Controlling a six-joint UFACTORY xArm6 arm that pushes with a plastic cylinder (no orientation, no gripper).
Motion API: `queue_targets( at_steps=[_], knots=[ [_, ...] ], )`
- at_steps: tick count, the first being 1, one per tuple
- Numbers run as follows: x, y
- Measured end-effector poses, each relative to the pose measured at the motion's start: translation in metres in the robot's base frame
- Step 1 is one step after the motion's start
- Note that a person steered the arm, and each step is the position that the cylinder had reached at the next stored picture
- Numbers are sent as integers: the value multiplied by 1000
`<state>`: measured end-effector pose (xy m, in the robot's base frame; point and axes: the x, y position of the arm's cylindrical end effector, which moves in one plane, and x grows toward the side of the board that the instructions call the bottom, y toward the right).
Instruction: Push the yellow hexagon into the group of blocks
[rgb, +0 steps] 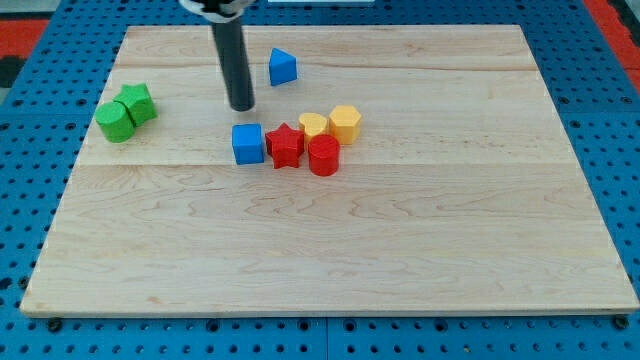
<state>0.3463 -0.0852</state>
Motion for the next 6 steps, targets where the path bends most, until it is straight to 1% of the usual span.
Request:
queue_targets(
  at_steps=[1,2,3,4,6],
  knots=[
    [-7,76],
    [2,161],
    [48,136],
    [98,95],
    [71,84]
  ],
)
